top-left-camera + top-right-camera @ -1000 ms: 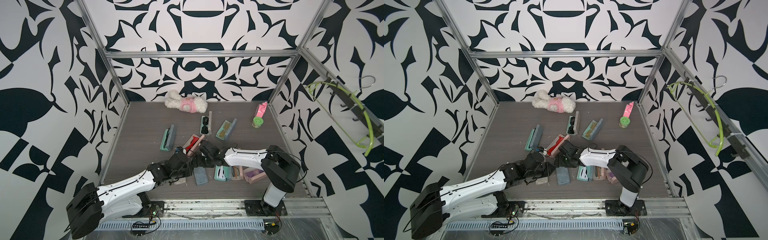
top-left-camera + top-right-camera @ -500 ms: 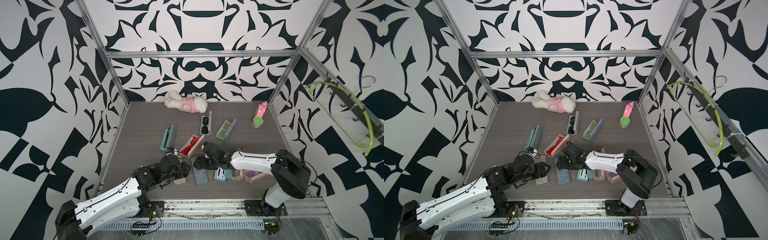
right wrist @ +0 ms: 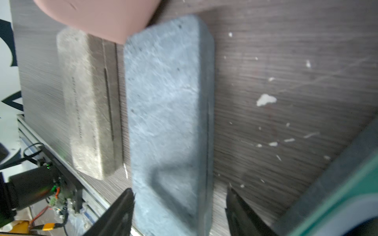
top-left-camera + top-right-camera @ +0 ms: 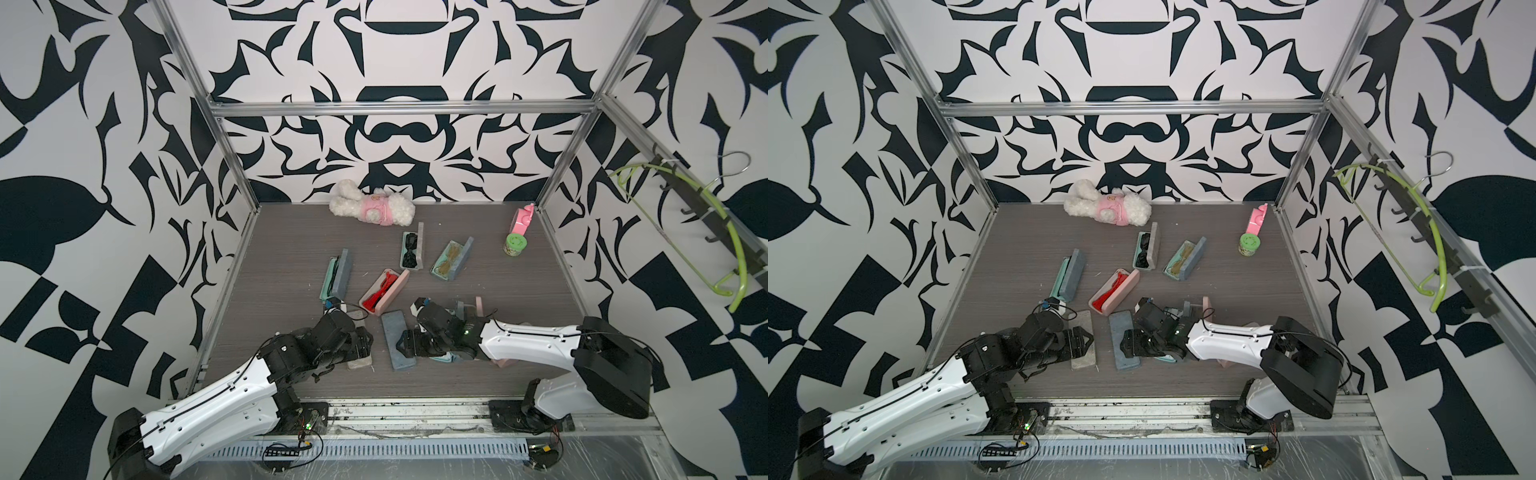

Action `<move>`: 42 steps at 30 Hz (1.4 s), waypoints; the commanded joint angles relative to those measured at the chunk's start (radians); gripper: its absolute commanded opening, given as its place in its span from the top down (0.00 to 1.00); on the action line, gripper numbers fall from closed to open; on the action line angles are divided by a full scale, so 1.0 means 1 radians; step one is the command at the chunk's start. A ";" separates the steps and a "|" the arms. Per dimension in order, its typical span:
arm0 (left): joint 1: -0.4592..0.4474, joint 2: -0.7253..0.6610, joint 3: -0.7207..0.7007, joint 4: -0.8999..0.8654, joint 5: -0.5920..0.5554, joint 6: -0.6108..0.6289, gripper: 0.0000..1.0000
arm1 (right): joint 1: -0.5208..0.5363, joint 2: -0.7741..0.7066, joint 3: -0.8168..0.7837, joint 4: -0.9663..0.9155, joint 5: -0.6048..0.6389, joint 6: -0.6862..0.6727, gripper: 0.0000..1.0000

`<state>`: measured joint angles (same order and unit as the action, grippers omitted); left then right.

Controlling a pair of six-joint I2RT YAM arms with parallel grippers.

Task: Close the glasses case
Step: Move the glasses case to the center of the board.

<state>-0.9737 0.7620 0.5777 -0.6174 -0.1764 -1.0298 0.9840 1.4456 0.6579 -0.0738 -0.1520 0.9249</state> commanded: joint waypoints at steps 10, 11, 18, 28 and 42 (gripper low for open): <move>0.000 0.003 0.018 -0.016 0.004 0.012 0.22 | 0.023 0.045 -0.006 0.121 -0.002 0.026 0.44; 0.000 0.002 0.018 -0.015 0.004 0.014 0.22 | 0.028 0.051 0.000 0.121 0.000 0.025 0.44; -0.001 0.003 0.016 -0.008 0.009 0.018 0.22 | 0.053 0.091 0.020 0.144 0.003 0.047 0.48; 0.000 -0.002 0.011 -0.007 0.010 0.016 0.23 | 0.094 0.185 0.082 0.182 0.002 0.084 0.51; 0.000 -0.007 0.005 -0.006 0.013 0.020 0.23 | 0.164 0.263 0.115 0.243 0.057 0.200 0.52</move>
<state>-0.9737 0.7609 0.5777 -0.6186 -0.1741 -1.0214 1.1294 1.6886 0.7662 0.1989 -0.1177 1.0943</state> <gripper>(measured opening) 0.775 0.477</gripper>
